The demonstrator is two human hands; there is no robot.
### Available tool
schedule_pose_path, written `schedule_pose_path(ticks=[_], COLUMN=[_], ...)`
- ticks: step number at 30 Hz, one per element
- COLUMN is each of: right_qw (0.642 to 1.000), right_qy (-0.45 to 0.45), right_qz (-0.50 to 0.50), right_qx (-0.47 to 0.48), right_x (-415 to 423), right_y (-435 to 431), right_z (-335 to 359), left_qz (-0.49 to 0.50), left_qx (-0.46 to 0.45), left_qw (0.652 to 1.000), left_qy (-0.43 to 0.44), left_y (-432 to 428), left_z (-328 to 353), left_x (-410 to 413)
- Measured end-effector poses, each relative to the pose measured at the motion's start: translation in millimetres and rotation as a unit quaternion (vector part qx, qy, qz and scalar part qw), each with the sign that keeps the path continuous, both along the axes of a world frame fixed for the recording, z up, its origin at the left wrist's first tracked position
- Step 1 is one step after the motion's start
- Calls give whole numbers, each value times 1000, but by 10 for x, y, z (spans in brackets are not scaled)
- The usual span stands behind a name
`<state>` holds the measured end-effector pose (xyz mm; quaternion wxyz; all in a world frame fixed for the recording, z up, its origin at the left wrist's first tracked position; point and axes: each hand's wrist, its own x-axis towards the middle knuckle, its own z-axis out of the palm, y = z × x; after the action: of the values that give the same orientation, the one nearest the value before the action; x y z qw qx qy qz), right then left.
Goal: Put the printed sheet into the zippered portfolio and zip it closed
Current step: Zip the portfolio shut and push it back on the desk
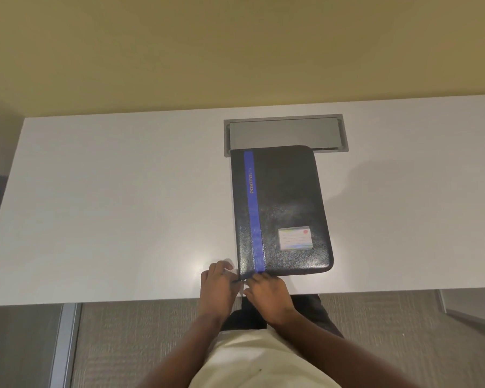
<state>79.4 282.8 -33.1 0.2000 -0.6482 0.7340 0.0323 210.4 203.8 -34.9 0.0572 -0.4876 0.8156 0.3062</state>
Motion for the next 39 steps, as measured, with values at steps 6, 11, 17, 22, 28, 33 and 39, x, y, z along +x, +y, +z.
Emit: schedule_pose_path(ticks=[6, 11, 17, 22, 28, 33, 39], right_qw=[995, 969, 954, 957, 954, 944, 925], right_qy=[-48, -123, -102, -64, -27, -4, 18], right_qz=[-83, -204, -275, -273, -284, -320, -377], right_qx=[39, 64, 68, 80, 92, 83, 47], right_x=[61, 95, 165, 46, -354, -764, -1240], right_y=[-44, -52, -18, 9, 285, 540, 829], right_z=[-1, 1, -22, -18, 9, 73, 75], left_qz=[27, 23, -52, -68, -62, -64, -76], left_qx=[42, 39, -6, -17, -41, -59, -75], left_qw=[997, 997, 999, 997, 996, 996, 993], left_qy=[50, 56, -1, -41, -45, -35, -42], left_y=[-10, -45, -46, -55, -64, -83, -89], left_z=[-25, -5, 25, 26, -16, -57, -120], left_x=[47, 77, 69, 80, 119, 129, 151])
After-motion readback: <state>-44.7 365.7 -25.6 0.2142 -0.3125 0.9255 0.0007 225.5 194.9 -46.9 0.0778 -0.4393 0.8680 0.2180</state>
